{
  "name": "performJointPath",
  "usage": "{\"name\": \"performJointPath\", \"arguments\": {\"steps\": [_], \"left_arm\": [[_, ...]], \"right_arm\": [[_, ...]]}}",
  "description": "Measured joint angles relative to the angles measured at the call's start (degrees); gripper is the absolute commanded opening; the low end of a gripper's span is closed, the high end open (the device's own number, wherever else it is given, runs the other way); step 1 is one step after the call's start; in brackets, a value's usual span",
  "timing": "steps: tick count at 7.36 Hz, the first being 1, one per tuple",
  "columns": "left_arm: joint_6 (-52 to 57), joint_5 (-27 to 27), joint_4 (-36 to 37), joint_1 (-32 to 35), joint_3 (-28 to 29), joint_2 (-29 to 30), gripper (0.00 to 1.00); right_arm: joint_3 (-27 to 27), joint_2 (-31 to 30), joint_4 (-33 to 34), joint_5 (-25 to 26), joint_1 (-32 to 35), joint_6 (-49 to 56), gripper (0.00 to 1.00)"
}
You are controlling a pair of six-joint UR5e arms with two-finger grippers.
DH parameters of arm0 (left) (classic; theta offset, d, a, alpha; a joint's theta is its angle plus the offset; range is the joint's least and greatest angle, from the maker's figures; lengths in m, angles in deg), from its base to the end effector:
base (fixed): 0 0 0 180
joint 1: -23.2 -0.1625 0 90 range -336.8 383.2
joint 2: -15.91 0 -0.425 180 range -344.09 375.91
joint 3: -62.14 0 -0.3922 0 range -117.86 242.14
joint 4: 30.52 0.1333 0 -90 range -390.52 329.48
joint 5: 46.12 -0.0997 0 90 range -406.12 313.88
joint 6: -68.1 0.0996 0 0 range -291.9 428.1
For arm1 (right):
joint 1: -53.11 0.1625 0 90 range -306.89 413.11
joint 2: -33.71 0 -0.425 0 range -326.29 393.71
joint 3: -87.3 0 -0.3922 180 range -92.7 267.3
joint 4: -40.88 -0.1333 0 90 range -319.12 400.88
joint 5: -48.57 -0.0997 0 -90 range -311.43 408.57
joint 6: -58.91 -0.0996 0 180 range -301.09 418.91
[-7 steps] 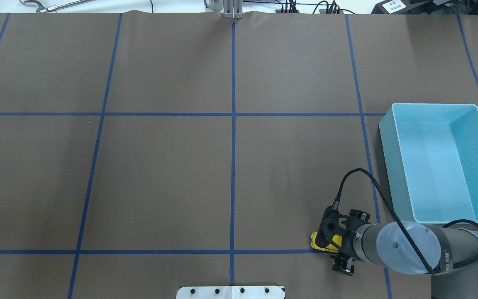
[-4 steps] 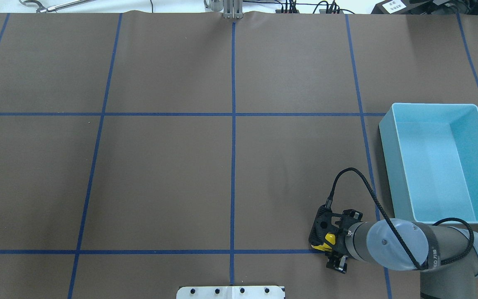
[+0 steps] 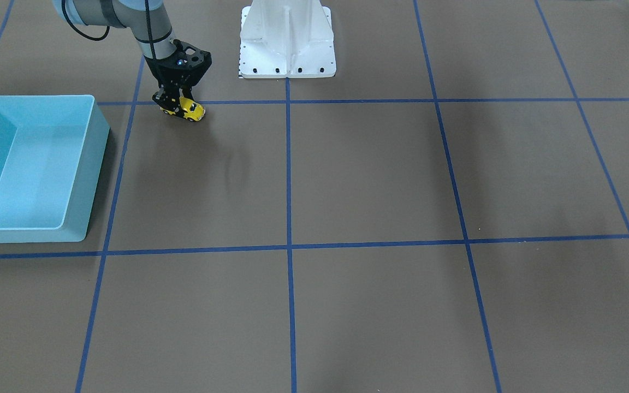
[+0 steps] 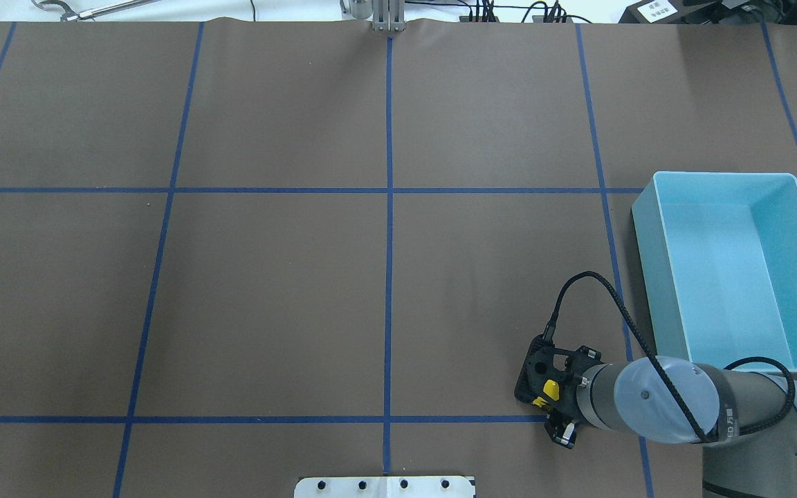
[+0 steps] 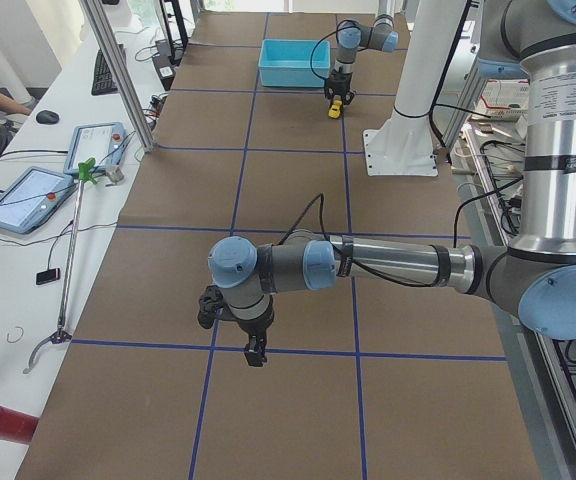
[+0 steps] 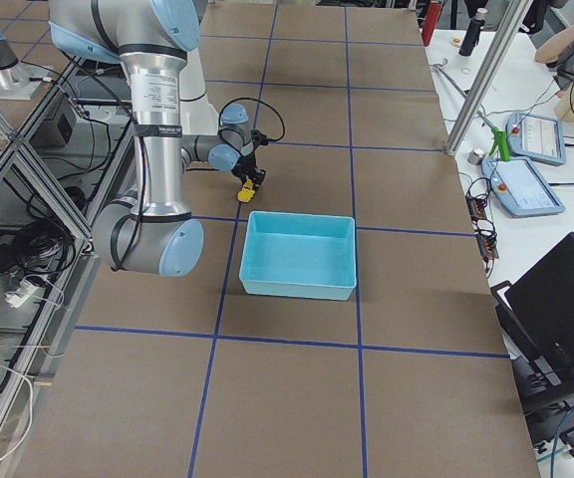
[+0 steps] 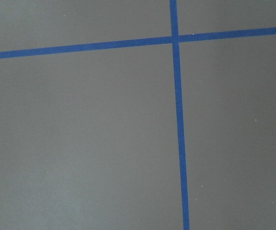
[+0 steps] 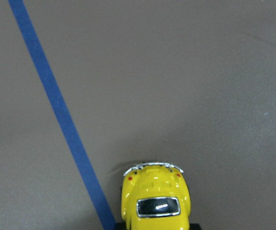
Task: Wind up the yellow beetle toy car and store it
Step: 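Lift the car into the light-blue bin and open the right gripper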
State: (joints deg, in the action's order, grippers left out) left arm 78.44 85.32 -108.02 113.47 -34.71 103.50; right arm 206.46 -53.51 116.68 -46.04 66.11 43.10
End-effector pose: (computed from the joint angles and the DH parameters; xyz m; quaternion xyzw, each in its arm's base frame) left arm -0.0696 -0.4611 0.6447 -0.0328 0.3575 0.0571 0.9316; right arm -0.4533 -0.2332 0.3764 0.2432 -0.3091 -0.4814 0.7833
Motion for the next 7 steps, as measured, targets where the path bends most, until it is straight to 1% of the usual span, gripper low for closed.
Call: {"name": "performJointPath", "arguments": {"steps": [1, 3, 6, 7], "left_arm": [[-0.03, -0.06, 0.04, 0.00, 0.00, -0.05, 1.00], [-0.05, 0.16, 0.06, 0.00, 0.04, -0.10, 1.00], [-0.06, 0.22, 0.12, 0.00, 0.10, -0.03, 1.00], [-0.06, 0.22, 0.14, 0.00, 0.14, -0.07, 1.00]], "right_arm": [[0.76, -0.15, 0.32, -2.19, 2.55, 0.03, 0.00], [2.96, 0.02, 3.74, -9.56, 10.17, 0.99, 0.00], [6.67, 0.87, 12.32, -14.44, 24.33, 10.95, 0.00], [6.73, 0.76, 13.58, -17.58, 29.63, 15.61, 0.00]]}}
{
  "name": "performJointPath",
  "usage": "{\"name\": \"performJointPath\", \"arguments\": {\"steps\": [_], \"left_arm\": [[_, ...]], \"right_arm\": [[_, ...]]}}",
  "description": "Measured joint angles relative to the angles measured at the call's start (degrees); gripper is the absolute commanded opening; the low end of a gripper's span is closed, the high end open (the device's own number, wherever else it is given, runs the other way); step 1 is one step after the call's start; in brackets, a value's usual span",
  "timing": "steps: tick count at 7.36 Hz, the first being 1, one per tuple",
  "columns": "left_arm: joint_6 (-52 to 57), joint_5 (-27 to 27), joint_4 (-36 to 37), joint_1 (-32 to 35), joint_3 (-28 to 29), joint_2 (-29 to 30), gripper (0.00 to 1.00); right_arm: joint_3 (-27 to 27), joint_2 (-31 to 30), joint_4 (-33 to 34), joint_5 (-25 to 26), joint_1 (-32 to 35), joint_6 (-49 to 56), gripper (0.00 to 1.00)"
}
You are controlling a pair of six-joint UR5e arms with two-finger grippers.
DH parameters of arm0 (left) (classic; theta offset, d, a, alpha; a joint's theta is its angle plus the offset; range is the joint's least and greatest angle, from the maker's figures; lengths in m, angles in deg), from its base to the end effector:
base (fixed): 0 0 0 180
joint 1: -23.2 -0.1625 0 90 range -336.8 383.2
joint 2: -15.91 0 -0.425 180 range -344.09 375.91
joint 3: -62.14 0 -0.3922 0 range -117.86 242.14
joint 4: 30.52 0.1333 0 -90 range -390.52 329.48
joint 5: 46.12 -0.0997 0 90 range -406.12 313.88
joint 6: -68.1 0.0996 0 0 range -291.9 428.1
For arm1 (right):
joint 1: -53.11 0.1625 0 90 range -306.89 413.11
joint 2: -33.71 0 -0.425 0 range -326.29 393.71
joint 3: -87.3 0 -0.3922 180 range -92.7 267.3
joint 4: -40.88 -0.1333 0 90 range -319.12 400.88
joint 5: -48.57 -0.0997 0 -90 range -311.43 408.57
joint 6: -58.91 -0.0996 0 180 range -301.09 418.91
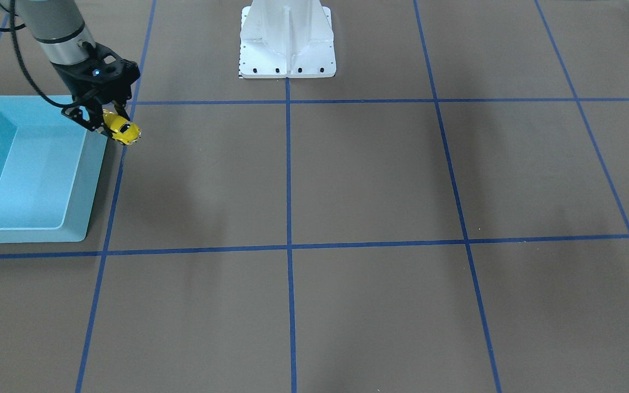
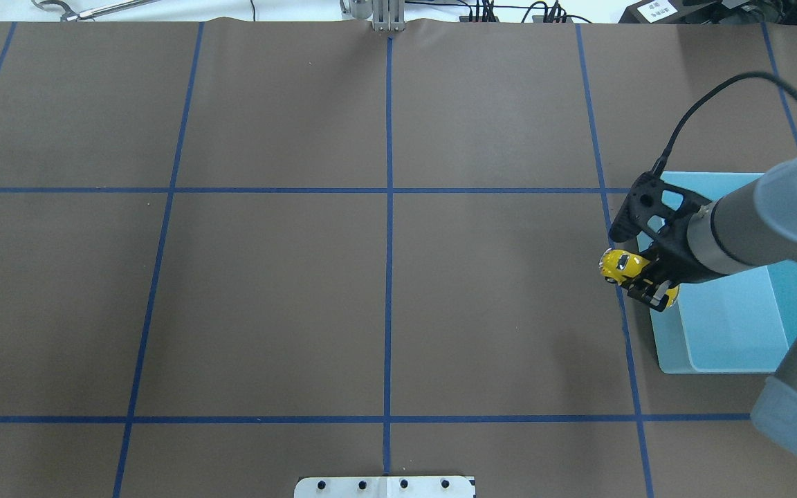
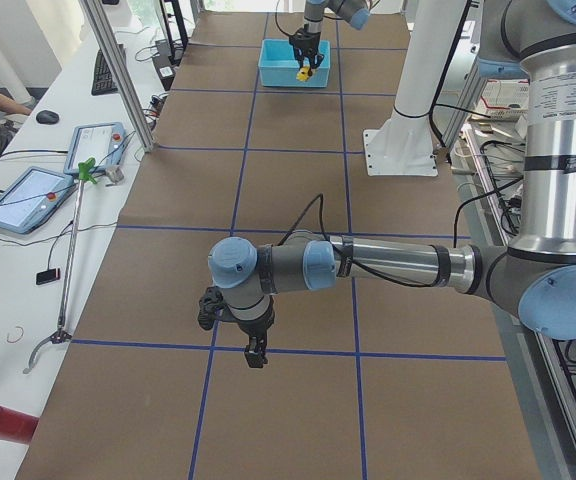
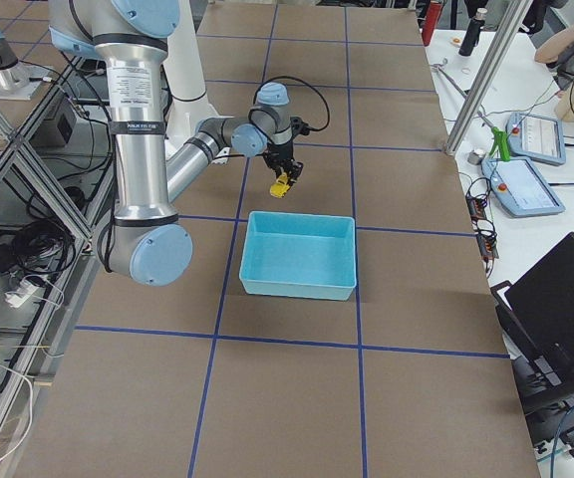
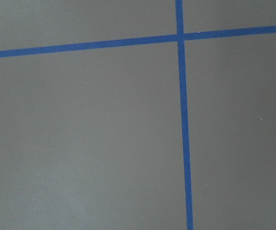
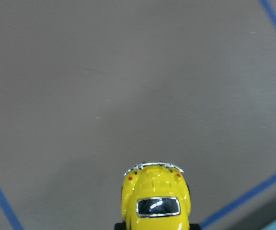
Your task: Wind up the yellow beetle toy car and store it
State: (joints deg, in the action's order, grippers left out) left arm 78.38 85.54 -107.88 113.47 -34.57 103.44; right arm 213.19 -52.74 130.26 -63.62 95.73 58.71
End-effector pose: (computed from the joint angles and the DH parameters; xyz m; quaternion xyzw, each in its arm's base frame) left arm -0.0693 -0.4602 0.6463 -0.0356 0.3594 0.0554 0.9308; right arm -0.2773 -0.3852 0.3440 0.2346 -0.3010 -0.4294 0.8185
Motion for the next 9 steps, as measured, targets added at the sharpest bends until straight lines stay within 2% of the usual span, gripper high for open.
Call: {"name": "performJointPath", "arguments": {"steps": [1, 2, 4, 5, 7, 9], "left_arm": [[0.00, 0.00, 0.01, 0.00, 0.01, -0.04, 1.00], [0.00, 0.00, 0.03, 0.00, 0.03, -0.06, 1.00], [0.00, 0.02, 0.07, 0.00, 0.05, -0.17, 1.00], [-0.02, 0.05, 0.04, 0.00, 0.16, -0.34, 1.00], [-0.08, 0.03, 0.00, 0.00, 0.36, -0.56, 1.00], [-0.09, -0.05, -0.08, 0.00, 0.47, -0.60, 1.00]], "right_arm": [[-0.51, -0.93, 0.38, -2.67, 4.74, 4.44, 0.00], [-1.40, -2.56, 0.18, -3.87, 7.76, 7.27, 0.23], [-5.10, -6.05, -2.56, -5.46, 12.45, 11.01, 0.44], [-8.24, -6.88, -5.61, -8.02, 14.75, 12.04, 0.54], [-12.96, -7.67, -11.52, -11.58, 17.49, 12.38, 0.98], [-13.96, -7.71, -13.28, -12.70, 18.23, 11.93, 0.99]]}}
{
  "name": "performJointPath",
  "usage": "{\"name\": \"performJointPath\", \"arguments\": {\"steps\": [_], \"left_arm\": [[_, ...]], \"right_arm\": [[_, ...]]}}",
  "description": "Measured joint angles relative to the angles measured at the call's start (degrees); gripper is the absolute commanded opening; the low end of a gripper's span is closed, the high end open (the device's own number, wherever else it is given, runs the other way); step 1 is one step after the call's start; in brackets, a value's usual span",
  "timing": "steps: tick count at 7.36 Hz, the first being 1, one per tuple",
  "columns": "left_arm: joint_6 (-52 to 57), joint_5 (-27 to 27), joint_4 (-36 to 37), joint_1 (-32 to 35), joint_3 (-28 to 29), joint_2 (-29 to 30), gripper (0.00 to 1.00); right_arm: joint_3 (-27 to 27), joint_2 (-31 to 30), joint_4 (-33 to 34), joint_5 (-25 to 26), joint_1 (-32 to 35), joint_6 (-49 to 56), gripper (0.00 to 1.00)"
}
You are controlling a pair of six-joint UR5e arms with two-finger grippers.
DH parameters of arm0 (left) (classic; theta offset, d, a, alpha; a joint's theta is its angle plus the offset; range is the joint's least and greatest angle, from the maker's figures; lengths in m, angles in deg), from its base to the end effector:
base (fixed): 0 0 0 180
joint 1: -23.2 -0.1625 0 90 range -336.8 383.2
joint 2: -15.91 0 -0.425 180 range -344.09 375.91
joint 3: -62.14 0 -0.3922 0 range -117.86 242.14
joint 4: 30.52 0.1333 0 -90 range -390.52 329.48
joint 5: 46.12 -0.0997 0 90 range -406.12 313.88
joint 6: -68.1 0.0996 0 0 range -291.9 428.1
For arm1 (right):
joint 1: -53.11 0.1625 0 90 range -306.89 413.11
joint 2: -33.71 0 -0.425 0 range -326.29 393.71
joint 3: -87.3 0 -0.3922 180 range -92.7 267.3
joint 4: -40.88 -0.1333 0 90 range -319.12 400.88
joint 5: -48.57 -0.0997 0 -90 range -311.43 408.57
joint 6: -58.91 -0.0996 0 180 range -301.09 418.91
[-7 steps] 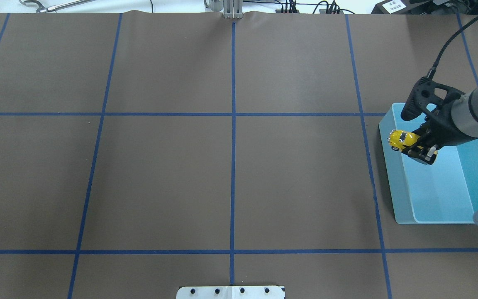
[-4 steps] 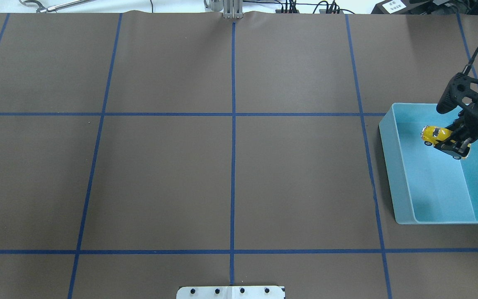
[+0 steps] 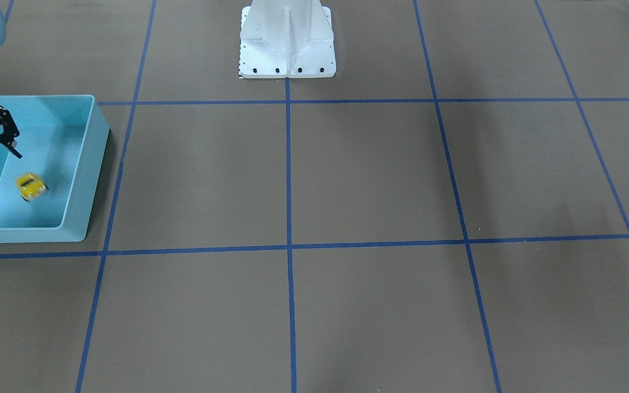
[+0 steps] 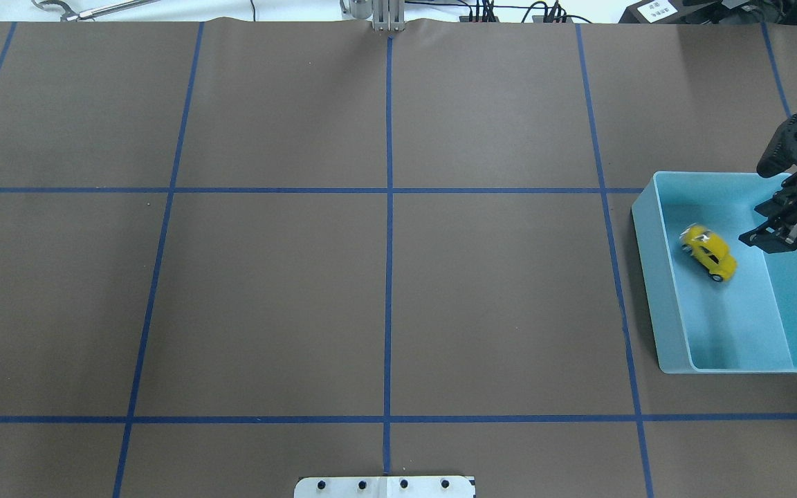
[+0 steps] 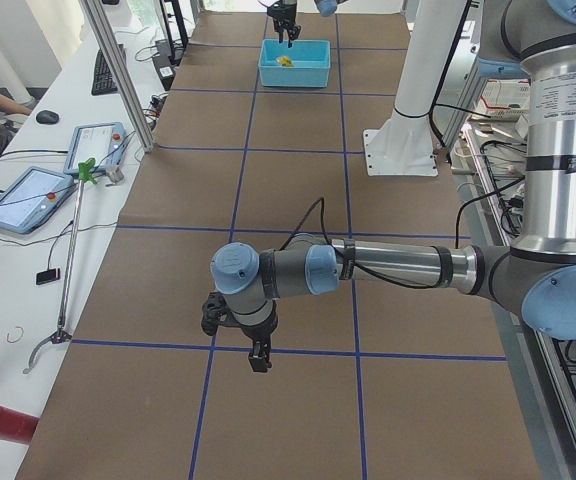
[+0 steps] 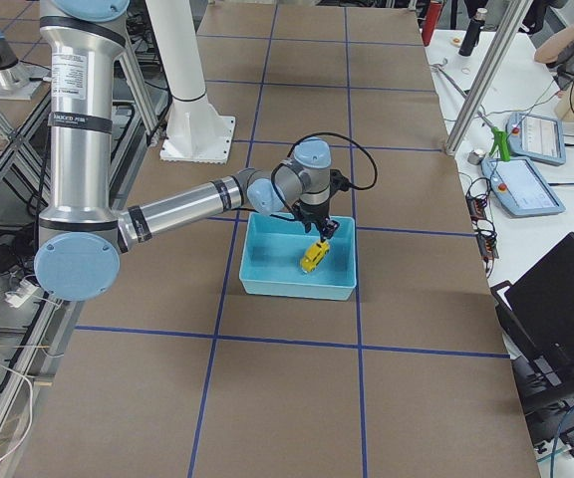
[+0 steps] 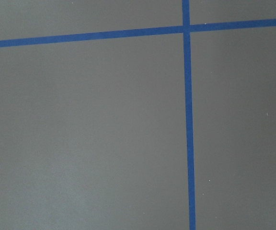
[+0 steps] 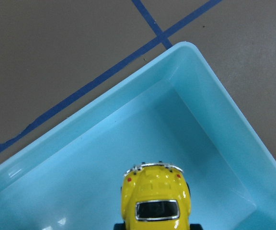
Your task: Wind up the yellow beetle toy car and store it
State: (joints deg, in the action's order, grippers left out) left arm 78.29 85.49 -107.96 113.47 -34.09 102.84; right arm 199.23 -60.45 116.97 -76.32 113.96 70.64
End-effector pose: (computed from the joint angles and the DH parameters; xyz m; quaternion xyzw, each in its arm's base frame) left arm -0.0693 -0.4547 0.6550 -0.0440 0.3595 0.0516 0.9307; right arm -0.1625 -0.4480 0.4838 0.2137 -0.3245 -0.3972 0.8314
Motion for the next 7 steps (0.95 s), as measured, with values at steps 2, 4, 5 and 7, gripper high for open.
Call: {"name": "performJointPath", "arguments": {"steps": [2, 4, 5, 7], "left_arm": [[-0.13, -0.05, -0.05, 0.00, 0.06, 0.00, 1.00], [-0.36, -0.17, -0.01, 0.00, 0.08, -0.01, 1.00], [-0.41, -0.18, 0.00, 0.00, 0.08, -0.01, 1.00], [-0.44, -0.08, -0.07, 0.00, 0.11, -0.01, 1.00]], "right_arm": [[-0.11, -0.05, -0.22, -2.23, 1.56, 0.23, 0.99], [-2.41, -0.38, -0.18, -5.31, 7.19, 0.63, 0.99], [-6.33, -0.70, 0.00, -9.74, 13.75, 0.72, 0.99], [-16.38, -0.42, 0.20, -13.20, 25.98, 0.87, 0.99]]}}
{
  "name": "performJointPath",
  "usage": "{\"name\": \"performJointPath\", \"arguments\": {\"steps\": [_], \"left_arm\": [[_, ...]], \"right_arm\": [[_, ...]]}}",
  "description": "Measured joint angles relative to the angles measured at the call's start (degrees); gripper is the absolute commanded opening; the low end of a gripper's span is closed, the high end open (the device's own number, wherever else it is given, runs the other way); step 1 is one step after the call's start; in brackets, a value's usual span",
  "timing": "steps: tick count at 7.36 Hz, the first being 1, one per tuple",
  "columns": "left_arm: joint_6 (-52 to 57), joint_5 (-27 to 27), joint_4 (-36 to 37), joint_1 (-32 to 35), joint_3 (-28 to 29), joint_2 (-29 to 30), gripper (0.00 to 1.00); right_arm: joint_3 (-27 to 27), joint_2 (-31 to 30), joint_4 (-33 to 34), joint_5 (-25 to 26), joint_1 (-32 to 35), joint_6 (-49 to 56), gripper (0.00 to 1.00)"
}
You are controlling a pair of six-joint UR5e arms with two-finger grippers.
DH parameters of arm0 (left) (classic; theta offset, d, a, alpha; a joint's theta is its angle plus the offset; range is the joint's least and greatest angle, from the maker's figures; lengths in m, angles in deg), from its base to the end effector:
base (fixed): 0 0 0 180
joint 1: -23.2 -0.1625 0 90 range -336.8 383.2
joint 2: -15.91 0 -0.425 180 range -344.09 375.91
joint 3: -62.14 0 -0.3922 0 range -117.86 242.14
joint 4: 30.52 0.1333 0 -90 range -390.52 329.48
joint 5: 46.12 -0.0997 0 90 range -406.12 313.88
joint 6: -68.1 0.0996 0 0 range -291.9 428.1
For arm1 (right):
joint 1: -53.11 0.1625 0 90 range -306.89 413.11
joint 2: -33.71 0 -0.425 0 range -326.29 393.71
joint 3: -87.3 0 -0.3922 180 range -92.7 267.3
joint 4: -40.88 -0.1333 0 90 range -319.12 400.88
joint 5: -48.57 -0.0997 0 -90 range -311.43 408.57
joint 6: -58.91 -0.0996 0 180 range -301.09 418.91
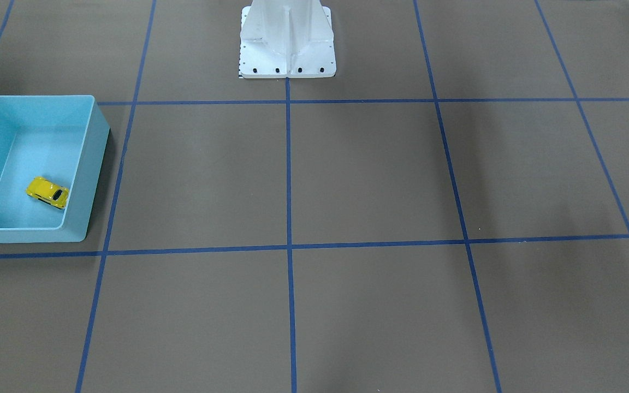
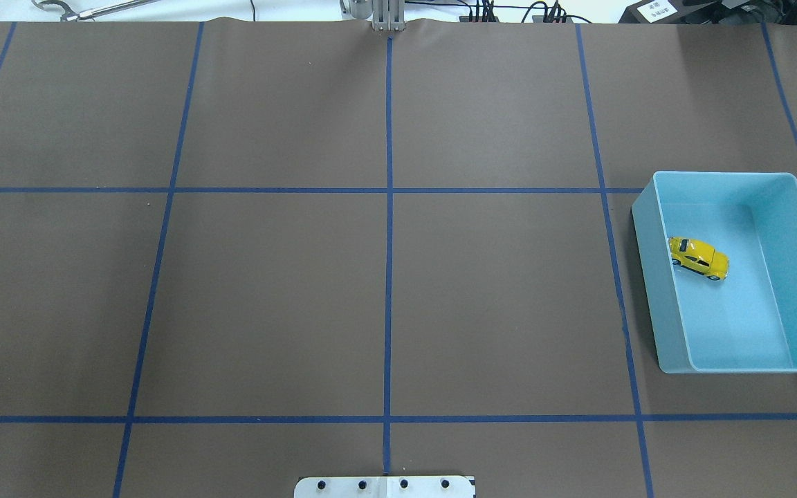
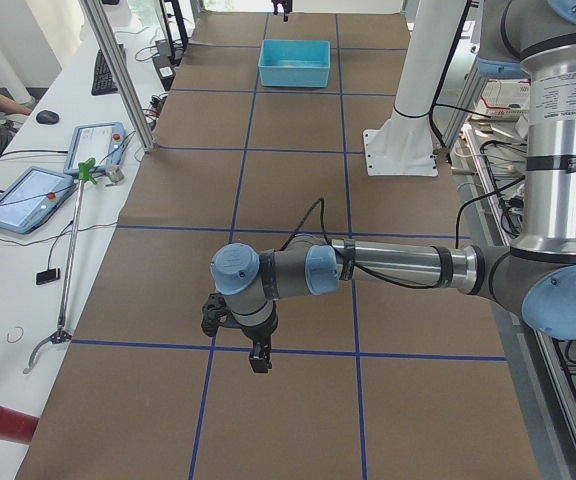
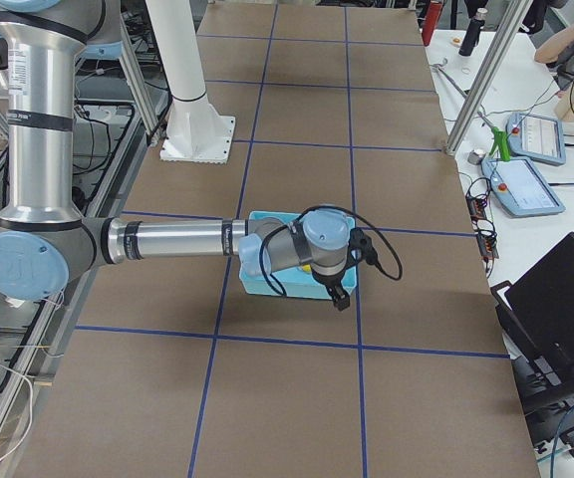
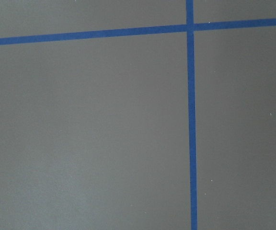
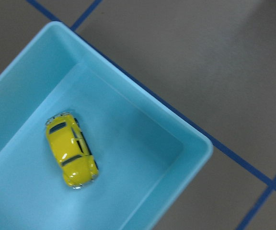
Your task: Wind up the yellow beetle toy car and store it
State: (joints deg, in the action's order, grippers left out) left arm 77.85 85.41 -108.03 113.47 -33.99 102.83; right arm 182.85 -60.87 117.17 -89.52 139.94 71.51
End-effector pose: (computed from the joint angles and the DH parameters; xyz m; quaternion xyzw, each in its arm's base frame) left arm -0.0694 -0.4546 0.6559 -0.0458 0.3587 0.0479 0.9311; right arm 0.0330 -0.4741 0.6186 0.1495 -0.3932 -0.1758 0.8900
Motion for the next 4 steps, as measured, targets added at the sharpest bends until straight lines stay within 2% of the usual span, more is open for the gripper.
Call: {"name": "performJointPath", "arguments": {"steps": [2, 3, 4], "left_arm": [[-0.06, 0.09, -0.16, -0.02, 0.05, 0.08, 1.00], [-0.06, 0.11, -0.23, -0.03, 0.06, 0.13, 1.00], [-0.03, 0.12, -0.26, -0.02, 0.07, 0.16, 1.00]], "right_arm": [[-5.11, 0.84, 0.66, 4.77, 5.49, -0.30, 0.99], [-5.95, 1.65, 3.59, 5.49, 6.49, -0.79, 0.99], [-6.09, 3.99, 10.26, 5.60, 6.94, -2.12, 0.99]]}}
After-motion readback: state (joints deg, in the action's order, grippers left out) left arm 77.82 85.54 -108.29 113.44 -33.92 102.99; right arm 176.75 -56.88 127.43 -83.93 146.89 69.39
